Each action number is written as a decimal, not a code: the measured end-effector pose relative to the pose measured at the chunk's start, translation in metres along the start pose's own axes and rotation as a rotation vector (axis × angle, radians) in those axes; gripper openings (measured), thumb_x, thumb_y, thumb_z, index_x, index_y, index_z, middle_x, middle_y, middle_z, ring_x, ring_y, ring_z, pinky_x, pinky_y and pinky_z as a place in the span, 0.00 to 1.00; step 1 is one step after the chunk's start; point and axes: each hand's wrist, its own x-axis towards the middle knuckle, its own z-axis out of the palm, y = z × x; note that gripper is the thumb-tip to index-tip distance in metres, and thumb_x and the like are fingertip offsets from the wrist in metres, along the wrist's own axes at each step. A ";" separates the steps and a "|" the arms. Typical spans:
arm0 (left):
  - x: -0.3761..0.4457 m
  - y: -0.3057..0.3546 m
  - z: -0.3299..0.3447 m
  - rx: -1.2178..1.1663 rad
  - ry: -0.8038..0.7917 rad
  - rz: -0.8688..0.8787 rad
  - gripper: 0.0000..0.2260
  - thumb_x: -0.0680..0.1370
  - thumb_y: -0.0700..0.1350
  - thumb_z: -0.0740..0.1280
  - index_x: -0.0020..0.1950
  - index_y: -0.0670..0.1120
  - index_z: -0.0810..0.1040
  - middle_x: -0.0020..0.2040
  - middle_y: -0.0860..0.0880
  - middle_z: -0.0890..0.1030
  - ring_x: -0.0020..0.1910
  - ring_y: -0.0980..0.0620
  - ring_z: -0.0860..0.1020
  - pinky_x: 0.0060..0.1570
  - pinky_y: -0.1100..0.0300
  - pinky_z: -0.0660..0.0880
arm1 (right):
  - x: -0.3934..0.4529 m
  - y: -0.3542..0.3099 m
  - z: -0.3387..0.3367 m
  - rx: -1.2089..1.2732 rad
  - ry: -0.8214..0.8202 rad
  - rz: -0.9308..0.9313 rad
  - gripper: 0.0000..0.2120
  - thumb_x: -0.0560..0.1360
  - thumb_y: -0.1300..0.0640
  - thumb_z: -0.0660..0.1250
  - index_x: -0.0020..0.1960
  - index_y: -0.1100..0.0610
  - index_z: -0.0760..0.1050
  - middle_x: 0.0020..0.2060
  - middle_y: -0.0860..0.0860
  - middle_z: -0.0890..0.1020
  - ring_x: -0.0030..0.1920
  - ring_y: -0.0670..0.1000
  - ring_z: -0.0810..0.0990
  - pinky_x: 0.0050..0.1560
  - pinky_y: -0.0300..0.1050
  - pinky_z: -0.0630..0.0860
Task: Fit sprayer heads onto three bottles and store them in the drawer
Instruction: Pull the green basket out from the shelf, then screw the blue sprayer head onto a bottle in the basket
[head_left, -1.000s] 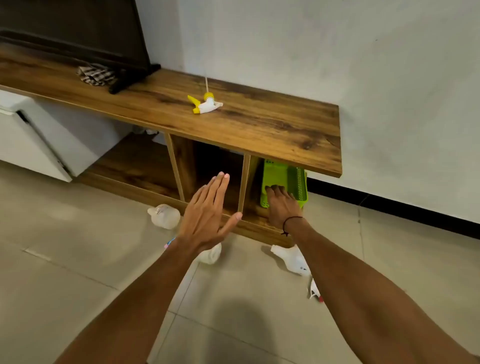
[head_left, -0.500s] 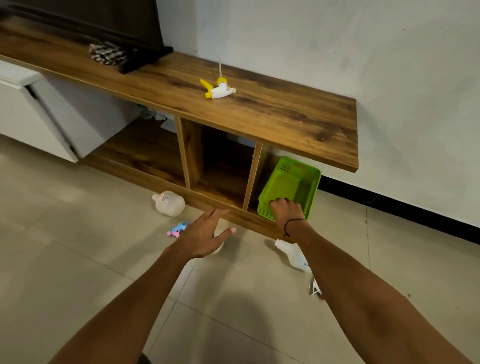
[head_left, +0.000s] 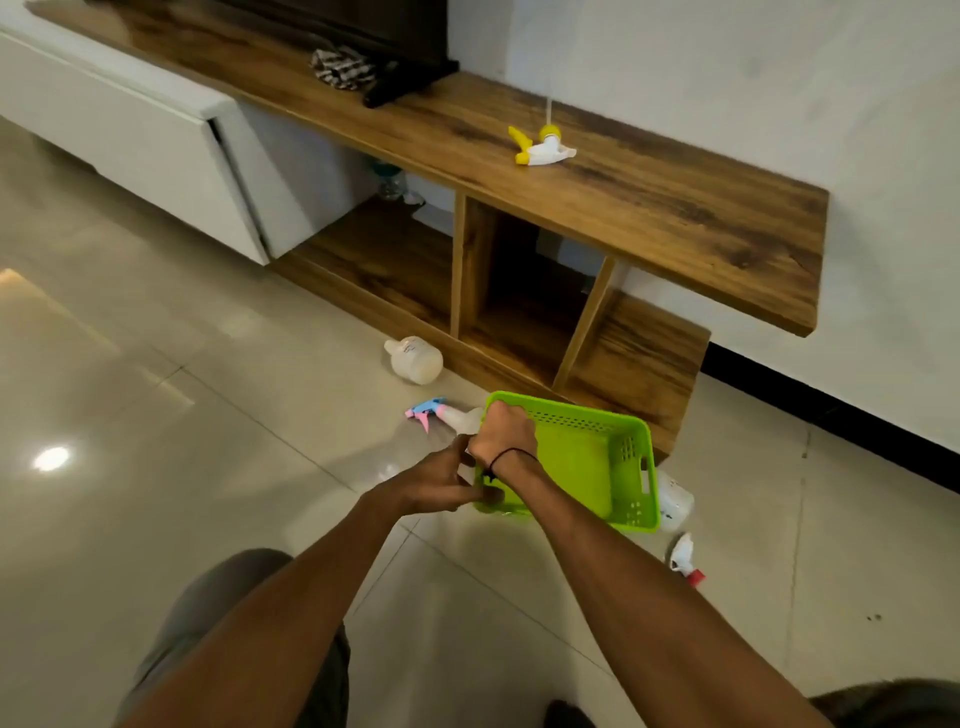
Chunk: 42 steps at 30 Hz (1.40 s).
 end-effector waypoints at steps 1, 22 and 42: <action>-0.005 -0.009 -0.003 -0.025 0.046 -0.026 0.33 0.78 0.52 0.75 0.79 0.52 0.64 0.69 0.49 0.75 0.58 0.46 0.85 0.49 0.51 0.86 | -0.003 -0.008 0.011 0.044 -0.005 0.018 0.20 0.72 0.56 0.74 0.62 0.58 0.78 0.62 0.59 0.82 0.64 0.64 0.81 0.58 0.53 0.80; -0.050 -0.147 -0.040 0.199 0.289 -0.302 0.20 0.80 0.37 0.67 0.73 0.45 0.76 0.66 0.42 0.84 0.66 0.42 0.81 0.62 0.53 0.77 | -0.003 -0.068 0.134 0.201 -0.305 0.002 0.16 0.71 0.49 0.71 0.49 0.62 0.82 0.46 0.60 0.86 0.44 0.59 0.88 0.47 0.50 0.86; -0.034 -0.126 -0.044 0.154 0.682 -0.347 0.13 0.79 0.47 0.66 0.62 0.53 0.83 0.55 0.52 0.86 0.60 0.44 0.82 0.56 0.52 0.75 | 0.088 0.024 0.068 -0.468 -0.140 -0.212 0.43 0.73 0.47 0.77 0.80 0.51 0.57 0.73 0.63 0.70 0.75 0.66 0.68 0.69 0.59 0.73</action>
